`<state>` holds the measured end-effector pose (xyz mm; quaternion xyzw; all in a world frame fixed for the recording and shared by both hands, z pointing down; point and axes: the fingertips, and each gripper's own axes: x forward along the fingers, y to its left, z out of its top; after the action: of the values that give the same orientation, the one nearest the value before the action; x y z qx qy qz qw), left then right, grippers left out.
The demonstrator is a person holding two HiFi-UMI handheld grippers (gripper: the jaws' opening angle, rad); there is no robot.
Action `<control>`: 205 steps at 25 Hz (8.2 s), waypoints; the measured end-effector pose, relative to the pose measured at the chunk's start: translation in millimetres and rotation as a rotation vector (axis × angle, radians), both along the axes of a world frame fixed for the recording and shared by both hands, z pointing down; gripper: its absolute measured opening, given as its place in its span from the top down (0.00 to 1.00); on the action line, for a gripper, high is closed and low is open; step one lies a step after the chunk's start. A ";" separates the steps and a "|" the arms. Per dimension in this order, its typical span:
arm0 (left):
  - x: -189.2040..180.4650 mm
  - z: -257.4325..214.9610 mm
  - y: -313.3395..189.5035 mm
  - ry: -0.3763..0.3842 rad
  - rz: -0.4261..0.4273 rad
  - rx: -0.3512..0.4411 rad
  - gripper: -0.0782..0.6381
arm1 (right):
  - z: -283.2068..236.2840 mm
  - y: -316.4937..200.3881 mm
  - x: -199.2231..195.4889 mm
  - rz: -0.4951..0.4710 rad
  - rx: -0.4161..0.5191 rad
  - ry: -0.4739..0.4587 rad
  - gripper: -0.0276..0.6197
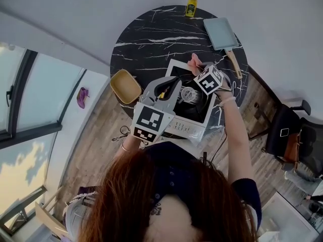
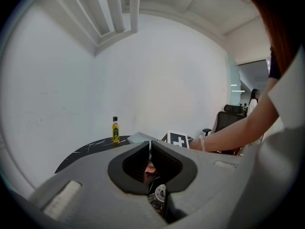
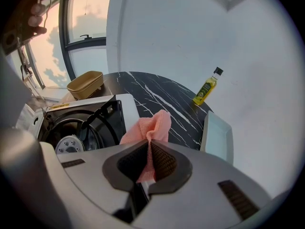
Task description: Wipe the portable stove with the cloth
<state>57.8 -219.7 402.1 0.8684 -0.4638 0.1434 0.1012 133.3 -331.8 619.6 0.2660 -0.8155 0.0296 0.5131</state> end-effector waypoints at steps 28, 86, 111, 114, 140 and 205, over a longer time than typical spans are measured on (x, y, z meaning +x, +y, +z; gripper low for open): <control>19.3 0.5 3.9 -0.005 0.054 -0.007 0.86 | -0.2 1.1 41.3 0.091 -0.046 -0.022 0.92; 33.1 0.1 8.4 -0.017 0.107 -0.007 0.86 | 2.9 0.1 116.5 0.329 -0.083 -0.113 0.92; 36.9 -3.8 21.2 -0.012 0.148 0.007 0.86 | 0.4 20.8 121.2 0.347 0.001 -0.055 0.92; 36.8 -5.3 23.6 -0.011 0.152 0.010 0.86 | -1.9 23.1 120.1 0.350 0.013 -0.058 0.92; 36.0 -13.7 43.5 0.004 0.193 0.030 0.86 | -0.9 57.5 116.4 0.382 0.004 -0.015 0.92; 36.2 -37.9 103.2 0.038 0.293 0.102 0.86 | 3.1 151.5 106.8 0.431 0.012 0.031 0.92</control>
<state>93.9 -116.5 364.2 0.9334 -0.3366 0.1167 0.0437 240.0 -180.3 622.7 0.4376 -0.7320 0.1298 0.5058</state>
